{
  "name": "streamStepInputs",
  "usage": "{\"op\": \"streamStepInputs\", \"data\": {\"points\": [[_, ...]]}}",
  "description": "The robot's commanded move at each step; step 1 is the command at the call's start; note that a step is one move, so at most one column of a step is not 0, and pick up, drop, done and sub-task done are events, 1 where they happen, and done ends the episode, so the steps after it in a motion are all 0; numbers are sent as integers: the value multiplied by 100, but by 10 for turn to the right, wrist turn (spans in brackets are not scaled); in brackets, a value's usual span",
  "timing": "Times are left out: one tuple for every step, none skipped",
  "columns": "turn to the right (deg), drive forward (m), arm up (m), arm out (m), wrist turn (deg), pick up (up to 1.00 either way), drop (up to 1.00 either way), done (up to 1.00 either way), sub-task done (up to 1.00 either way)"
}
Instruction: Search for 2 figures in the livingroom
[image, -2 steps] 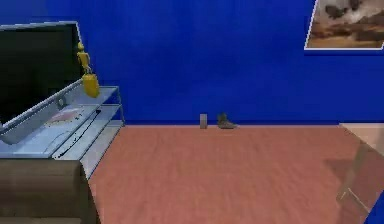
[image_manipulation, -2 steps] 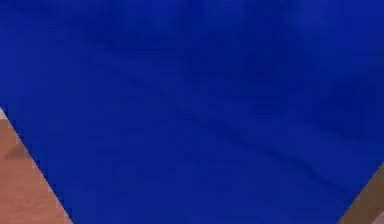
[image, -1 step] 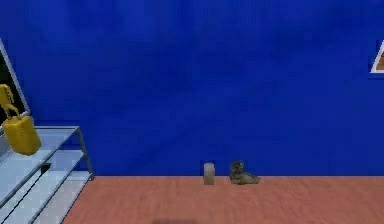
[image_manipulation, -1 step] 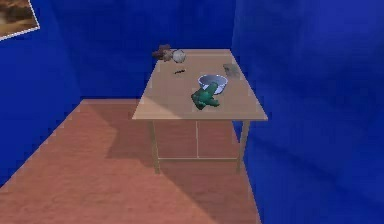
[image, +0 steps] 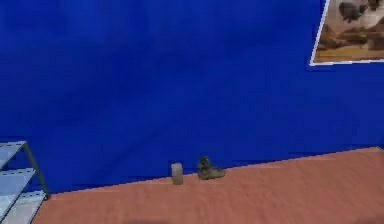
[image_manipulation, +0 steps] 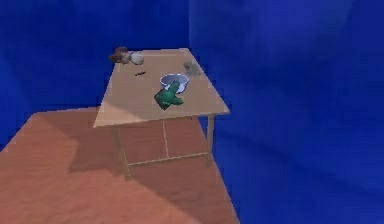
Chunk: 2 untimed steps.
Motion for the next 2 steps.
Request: {"op": "streamStepInputs", "data": {"points": [[0, 10, 0, 0, 0, 0, 0, 0, 0], [-330, 0, 0, 0, 0, 0, 0, 0, 0]]}}
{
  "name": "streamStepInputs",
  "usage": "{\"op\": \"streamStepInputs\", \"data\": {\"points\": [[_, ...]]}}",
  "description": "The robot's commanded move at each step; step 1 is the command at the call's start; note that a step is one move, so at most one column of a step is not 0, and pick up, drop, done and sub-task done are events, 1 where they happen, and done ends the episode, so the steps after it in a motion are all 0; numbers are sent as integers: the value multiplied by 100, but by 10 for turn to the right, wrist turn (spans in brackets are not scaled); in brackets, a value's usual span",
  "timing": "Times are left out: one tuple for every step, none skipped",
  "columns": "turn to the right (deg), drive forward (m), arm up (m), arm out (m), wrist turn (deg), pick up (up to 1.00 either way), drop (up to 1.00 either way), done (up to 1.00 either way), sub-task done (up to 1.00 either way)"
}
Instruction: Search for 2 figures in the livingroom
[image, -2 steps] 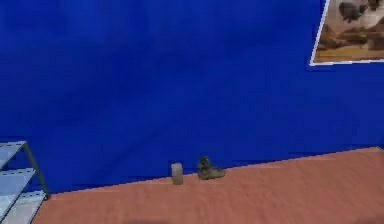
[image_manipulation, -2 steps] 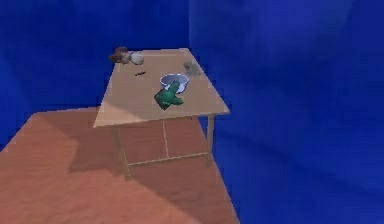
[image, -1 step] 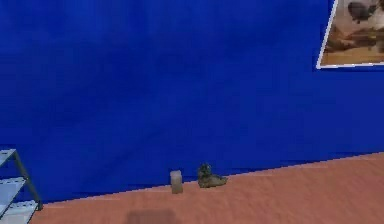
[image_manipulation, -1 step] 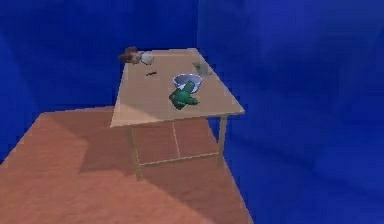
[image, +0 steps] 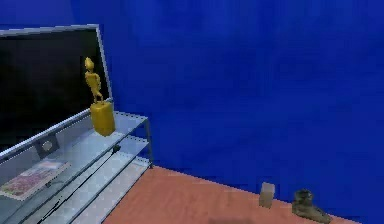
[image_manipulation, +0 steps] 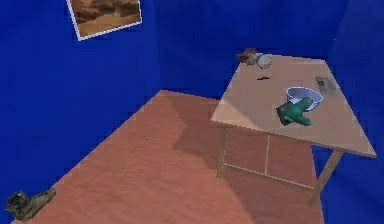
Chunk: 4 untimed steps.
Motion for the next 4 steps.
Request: {"op": "streamStepInputs", "data": {"points": [[0, 80, 0, 0, 0, 0, 0, 0, 0], [-450, 0, 0, 0, 0, 0, 0, 0, 0], [0, 0, 0, 0, 0, 0, 0, 0, 100], [450, 0, 0, 0, 0, 0, 0, 0, 0]]}}
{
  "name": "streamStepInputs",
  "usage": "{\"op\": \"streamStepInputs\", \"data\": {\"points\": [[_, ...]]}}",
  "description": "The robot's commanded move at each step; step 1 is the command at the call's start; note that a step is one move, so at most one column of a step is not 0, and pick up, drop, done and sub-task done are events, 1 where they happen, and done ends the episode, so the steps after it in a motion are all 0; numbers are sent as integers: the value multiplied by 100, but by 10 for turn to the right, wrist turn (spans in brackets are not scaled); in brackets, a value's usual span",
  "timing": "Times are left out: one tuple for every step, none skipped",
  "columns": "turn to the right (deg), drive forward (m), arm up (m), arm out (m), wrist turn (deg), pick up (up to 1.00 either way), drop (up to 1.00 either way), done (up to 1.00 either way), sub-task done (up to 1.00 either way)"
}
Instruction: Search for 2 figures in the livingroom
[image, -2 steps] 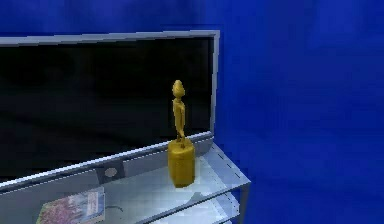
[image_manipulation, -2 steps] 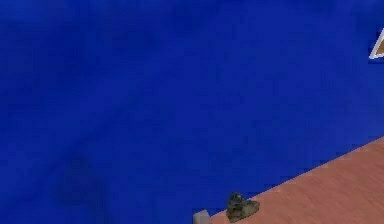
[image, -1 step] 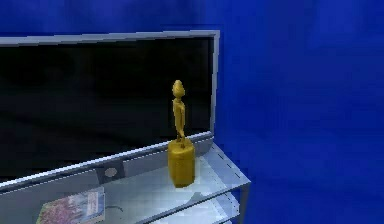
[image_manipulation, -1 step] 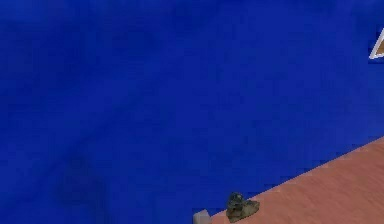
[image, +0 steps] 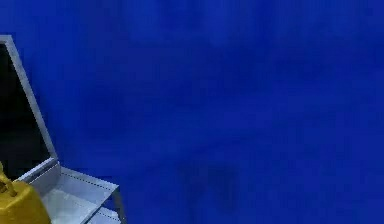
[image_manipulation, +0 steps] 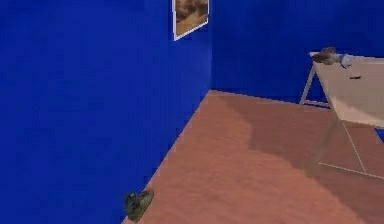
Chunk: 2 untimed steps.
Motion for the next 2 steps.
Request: {"op": "streamStepInputs", "data": {"points": [[450, 0, 0, 0, 0, 0, 0, 0, 0], [450, 0, 0, 0, 0, 0, 0, 0, 0]]}}
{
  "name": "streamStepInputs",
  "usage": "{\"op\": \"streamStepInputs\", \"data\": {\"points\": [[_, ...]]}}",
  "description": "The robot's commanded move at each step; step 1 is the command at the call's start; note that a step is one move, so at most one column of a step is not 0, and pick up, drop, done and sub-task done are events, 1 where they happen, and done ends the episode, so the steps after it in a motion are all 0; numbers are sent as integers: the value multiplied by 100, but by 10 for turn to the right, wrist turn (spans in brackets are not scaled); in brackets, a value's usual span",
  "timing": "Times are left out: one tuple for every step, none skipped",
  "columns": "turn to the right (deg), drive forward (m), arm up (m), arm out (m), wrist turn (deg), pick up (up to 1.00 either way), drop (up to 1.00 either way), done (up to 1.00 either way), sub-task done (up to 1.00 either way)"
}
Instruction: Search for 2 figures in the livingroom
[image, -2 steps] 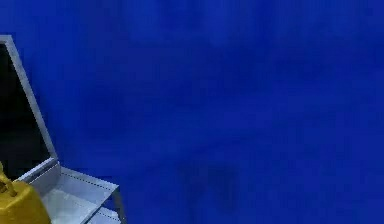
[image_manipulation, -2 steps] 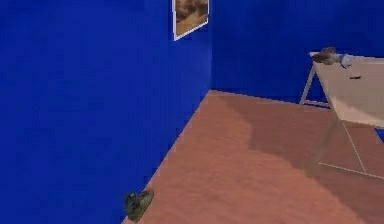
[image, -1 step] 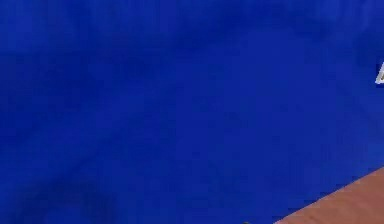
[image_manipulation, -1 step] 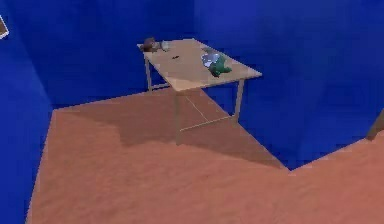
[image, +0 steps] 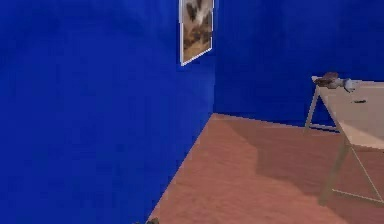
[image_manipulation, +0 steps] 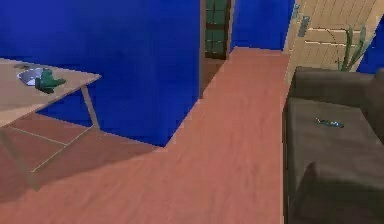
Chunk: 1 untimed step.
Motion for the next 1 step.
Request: {"op": "streamStepInputs", "data": {"points": [[240, 0, 0, 0, 0, 0, 0, 0, 0]]}}
